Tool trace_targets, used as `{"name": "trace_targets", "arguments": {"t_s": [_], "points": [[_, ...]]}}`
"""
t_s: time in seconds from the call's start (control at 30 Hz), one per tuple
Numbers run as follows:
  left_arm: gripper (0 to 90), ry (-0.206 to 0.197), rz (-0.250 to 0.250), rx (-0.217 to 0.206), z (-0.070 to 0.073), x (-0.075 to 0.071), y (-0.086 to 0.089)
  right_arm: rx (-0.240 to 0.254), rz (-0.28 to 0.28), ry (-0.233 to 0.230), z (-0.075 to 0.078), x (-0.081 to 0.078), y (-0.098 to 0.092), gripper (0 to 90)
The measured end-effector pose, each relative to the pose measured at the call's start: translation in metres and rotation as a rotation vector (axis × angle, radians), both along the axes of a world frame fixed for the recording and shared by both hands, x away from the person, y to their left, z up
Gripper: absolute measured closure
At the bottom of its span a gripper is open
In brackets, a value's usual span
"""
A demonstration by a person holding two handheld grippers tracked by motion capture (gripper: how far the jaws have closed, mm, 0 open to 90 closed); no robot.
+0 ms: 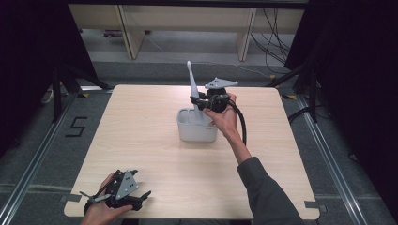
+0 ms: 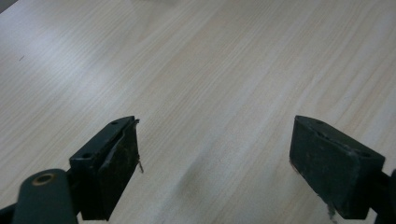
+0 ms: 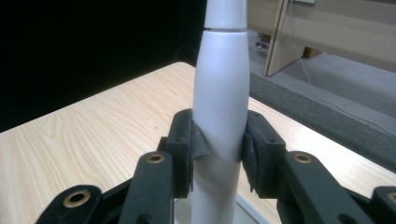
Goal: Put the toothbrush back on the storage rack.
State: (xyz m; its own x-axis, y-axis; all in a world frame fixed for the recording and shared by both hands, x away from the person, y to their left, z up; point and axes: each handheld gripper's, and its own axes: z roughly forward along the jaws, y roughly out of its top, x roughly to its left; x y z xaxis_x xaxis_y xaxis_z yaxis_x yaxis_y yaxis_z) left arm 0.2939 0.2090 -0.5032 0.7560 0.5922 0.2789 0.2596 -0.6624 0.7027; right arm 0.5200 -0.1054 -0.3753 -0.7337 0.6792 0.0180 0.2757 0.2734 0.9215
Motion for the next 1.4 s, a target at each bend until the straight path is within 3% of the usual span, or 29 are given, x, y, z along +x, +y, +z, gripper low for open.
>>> {"name": "trace_targets", "arguments": {"t_s": [0.37, 0.43, 0.47, 0.5, 0.57, 0.6, 0.7, 0.73, 0.83, 1.13, 1.2, 1.27, 1.33, 1.4], "points": [[15.2, -0.009, -0.006, 0.005, 0.000, 0.000, 0.000, -0.024, 0.004, 0.034, -0.014, 0.004, 0.000, 66.7], [15.2, -0.001, 0.004, -0.012, -0.001, 0.000, -0.001, -0.017, 0.000, 0.046, -0.016, 0.004, 0.000, 66.7], [15.2, -0.002, -0.003, 0.014, 0.001, 0.000, 0.000, -0.034, 0.003, 0.034, -0.017, 0.004, 0.000, 66.7], [15.2, -0.003, 0.009, -0.015, -0.001, 0.000, -0.001, -0.031, -0.001, 0.059, -0.020, 0.003, 0.001, 66.7], [15.2, -0.010, -0.007, 0.004, 0.000, 0.001, 0.000, -0.019, -0.007, 0.062, -0.022, 0.002, 0.003, 66.7], [15.2, -0.005, 0.006, -0.010, -0.001, 0.000, -0.001, -0.053, 0.003, 0.045, -0.023, 0.004, 0.001, 66.7], [15.2, -0.006, 0.003, -0.003, 0.000, 0.000, -0.001, -0.036, 0.000, 0.079, -0.029, 0.004, 0.003, 66.7], [15.2, -0.005, 0.003, -0.004, 0.000, 0.000, -0.001, -0.067, 0.002, 0.064, -0.029, 0.005, 0.002, 66.7], [15.2, -0.005, 0.003, -0.002, 0.000, 0.000, -0.001, -0.081, 0.006, 0.085, -0.031, 0.004, 0.004, 66.6], [15.2, -0.006, 0.004, -0.005, 0.000, -0.001, -0.001, -0.100, 0.008, 0.098, -0.037, 0.002, 0.008, 66.6], [15.2, -0.008, -0.007, 0.003, 0.001, 0.000, 0.000, -0.102, 0.010, 0.124, -0.038, 0.002, 0.007, 66.6], [15.2, 0.002, -0.001, 0.003, 0.001, 0.000, 0.000, -0.107, 0.010, 0.107, -0.041, 0.003, 0.007, 66.6], [15.2, -0.011, -0.004, 0.007, 0.001, 0.000, 0.000, -0.101, 0.018, 0.134, -0.042, 0.002, 0.007, 66.6], [15.2, -0.003, 0.001, -0.001, 0.000, 0.000, 0.000, -0.120, 0.017, 0.133, -0.043, 0.002, 0.006, 66.5]]}}
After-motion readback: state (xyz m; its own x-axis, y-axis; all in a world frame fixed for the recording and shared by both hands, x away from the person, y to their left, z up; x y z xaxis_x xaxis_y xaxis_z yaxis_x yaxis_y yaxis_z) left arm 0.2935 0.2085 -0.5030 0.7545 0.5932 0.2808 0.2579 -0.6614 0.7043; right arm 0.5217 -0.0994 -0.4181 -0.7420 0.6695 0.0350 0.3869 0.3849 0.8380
